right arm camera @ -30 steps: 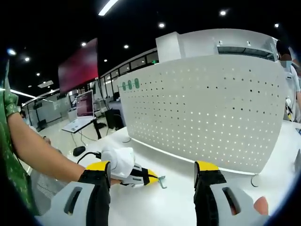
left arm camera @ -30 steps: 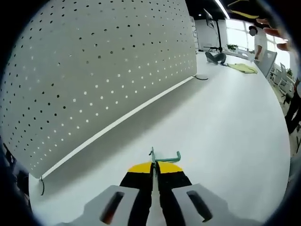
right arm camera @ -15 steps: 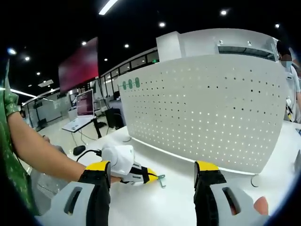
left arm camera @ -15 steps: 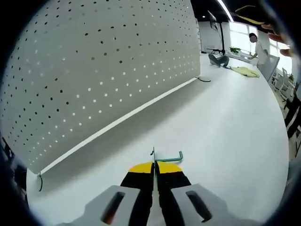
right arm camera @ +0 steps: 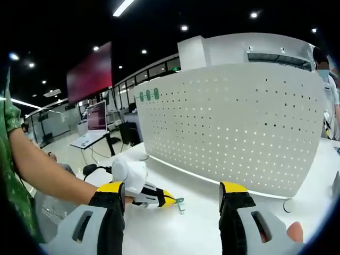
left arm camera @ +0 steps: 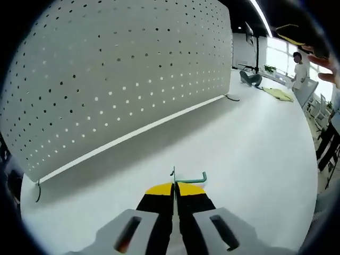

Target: Insert the hook assembly into the mounting plate slot until the hook locks in place.

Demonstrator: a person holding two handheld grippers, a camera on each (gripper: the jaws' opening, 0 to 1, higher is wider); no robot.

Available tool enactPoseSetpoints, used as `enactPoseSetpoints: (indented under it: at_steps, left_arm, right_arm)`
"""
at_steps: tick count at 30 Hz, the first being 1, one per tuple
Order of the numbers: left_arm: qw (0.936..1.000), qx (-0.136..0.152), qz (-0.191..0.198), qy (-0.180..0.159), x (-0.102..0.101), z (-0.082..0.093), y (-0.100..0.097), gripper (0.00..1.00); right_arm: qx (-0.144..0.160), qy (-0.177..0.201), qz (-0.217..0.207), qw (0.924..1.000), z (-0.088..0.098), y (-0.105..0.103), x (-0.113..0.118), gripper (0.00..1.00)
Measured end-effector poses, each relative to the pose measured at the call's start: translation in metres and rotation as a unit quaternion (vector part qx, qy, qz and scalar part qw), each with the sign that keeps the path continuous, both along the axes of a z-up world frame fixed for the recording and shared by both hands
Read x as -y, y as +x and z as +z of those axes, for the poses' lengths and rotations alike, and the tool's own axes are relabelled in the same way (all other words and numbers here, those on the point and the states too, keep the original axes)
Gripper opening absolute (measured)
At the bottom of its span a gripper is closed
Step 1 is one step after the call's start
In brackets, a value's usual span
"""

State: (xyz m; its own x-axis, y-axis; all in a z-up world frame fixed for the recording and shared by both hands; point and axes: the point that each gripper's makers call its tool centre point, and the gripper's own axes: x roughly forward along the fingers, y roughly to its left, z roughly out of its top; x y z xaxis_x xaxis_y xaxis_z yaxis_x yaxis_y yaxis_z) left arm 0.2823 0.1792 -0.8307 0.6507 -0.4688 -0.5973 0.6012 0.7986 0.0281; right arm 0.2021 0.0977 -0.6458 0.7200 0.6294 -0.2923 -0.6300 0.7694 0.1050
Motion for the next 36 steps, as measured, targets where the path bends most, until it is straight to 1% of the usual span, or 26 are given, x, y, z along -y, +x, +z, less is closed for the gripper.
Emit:
enactPoseSetpoints:
  at_steps: [2, 6, 11, 14, 20, 26, 28, 29, 32, 36]
  left_arm:
    - [1.0000, 0.002, -0.001, 0.000, -0.002, 0.001, -0.001, 0.01]
    - [0.9999, 0.004, 0.001, -0.012, -0.004, 0.008, -0.005, 0.01]
    - [0.9992, 0.010, -0.001, -0.038, -0.005, 0.024, -0.009, 0.01]
    - [0.9987, 0.018, -0.004, -0.047, -0.008, 0.035, -0.012, 0.01]
    - [0.9962, 0.026, -0.003, -0.083, -0.019, 0.061, -0.021, 0.01]
    - [0.9921, 0.047, 0.001, -0.117, -0.028, 0.093, -0.030, 0.01]
    - [0.9911, 0.053, 0.001, -0.122, -0.031, 0.101, -0.033, 0.01]
    - [0.9902, 0.056, 0.002, -0.128, -0.032, 0.106, -0.034, 0.01]
    - [0.9851, 0.058, 0.010, -0.162, -0.034, 0.123, -0.040, 0.01]
    - [0.9804, 0.062, 0.008, -0.187, -0.036, 0.141, -0.048, 0.01]
  right_arm:
    - [0.000, 0.000, 0.001, 1.0000, 0.001, 0.000, -0.001, 0.73]
    - [0.003, 0.000, 0.004, 1.0000, 0.002, 0.000, -0.003, 0.73]
    - [0.004, 0.001, 0.007, 1.0000, 0.005, 0.000, -0.005, 0.73]
    - [0.005, 0.002, 0.010, 0.9999, 0.006, 0.000, -0.007, 0.73]
    - [0.009, 0.003, 0.014, 0.9999, 0.012, -0.002, -0.010, 0.73]
    - [0.016, 0.004, 0.023, 0.9996, 0.020, -0.004, -0.018, 0.72]
    - [0.018, 0.004, 0.026, 0.9995, 0.023, -0.005, -0.020, 0.72]
    - [0.019, 0.005, 0.027, 0.9995, 0.023, -0.005, -0.020, 0.72]
    - [0.022, 0.004, 0.031, 0.9993, 0.027, -0.007, -0.024, 0.72]
    - [0.027, 0.003, 0.037, 0.9989, 0.032, -0.010, -0.028, 0.71]
